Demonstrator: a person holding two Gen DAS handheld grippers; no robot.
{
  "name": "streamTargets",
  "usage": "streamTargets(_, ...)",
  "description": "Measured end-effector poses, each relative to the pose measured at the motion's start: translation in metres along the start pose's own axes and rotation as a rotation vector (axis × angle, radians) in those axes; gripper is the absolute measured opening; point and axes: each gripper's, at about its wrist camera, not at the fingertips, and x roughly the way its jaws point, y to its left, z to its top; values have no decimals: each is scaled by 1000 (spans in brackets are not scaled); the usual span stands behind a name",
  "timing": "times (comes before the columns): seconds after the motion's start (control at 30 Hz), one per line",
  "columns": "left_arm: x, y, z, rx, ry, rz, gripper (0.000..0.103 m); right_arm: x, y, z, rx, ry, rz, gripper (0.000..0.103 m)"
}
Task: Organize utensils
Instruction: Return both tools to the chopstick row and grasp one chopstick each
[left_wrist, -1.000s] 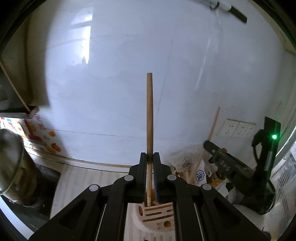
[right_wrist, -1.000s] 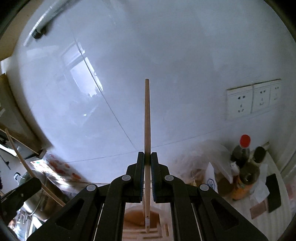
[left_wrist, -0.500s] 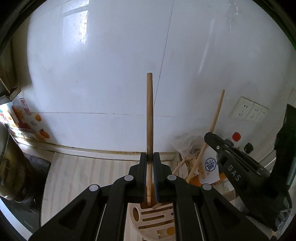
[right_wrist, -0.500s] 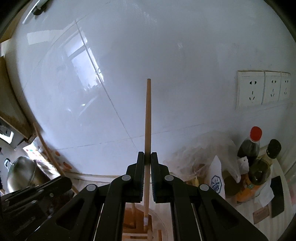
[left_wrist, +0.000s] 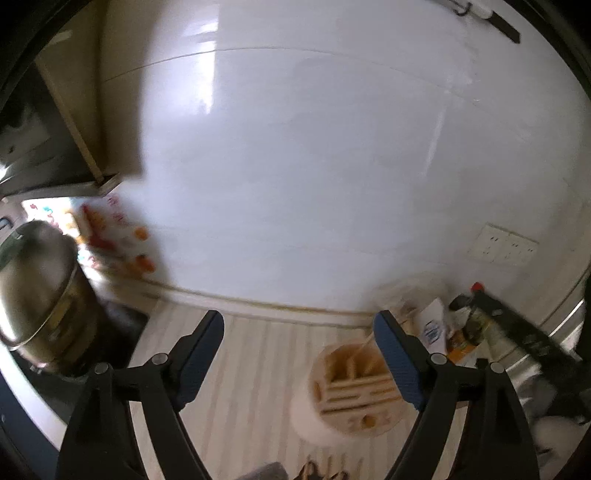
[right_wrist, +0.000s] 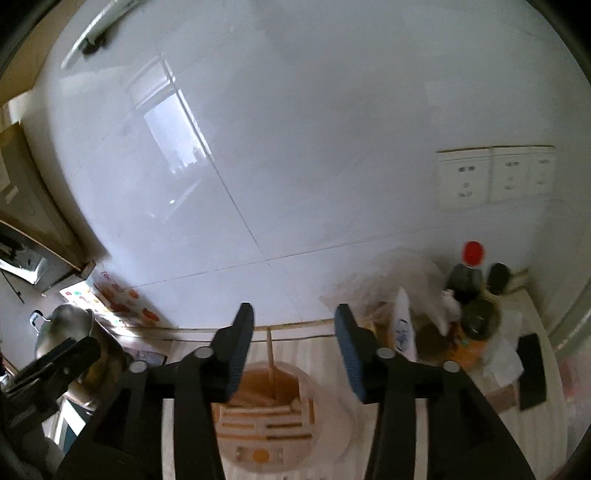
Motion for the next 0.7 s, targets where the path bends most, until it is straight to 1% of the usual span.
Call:
streamTargets(0.03,-1,4,-4,-4,9,12,92,-9,-1,-3,3,-1,-22,56)
streamTargets(0.1,-2,13,-17,-4,24,38,103,-22,-2,-11,11,1,-38,61)
streamTargets(0.17,-1,20,-32,3,42,64,103,-33,-2,-24,20,15,-53,69)
streamTargets(0.2,1,24,-42,3,60,73,103,-36,-4,-31,24,20,-57,70)
streamTargets(0.27,6,30,-58,-2,92,79,103,-41,-5,-49,26,34,-72,78)
streamTargets(0.37,18,36,-85,11,142,106,103,-38,-9,-77,42,72,-92,82)
streamTargets(0.5,38,40,-126,36,225,132,103,-21,-22,-121,57,160,-138,82)
streamTargets(0.6,59,41,-159,55,305,148,103,-2,-33,-157,74,256,-164,82)
streamTargets(0.7,79,44,-192,60,386,163,103,20,-46,-198,98,372,-179,82)
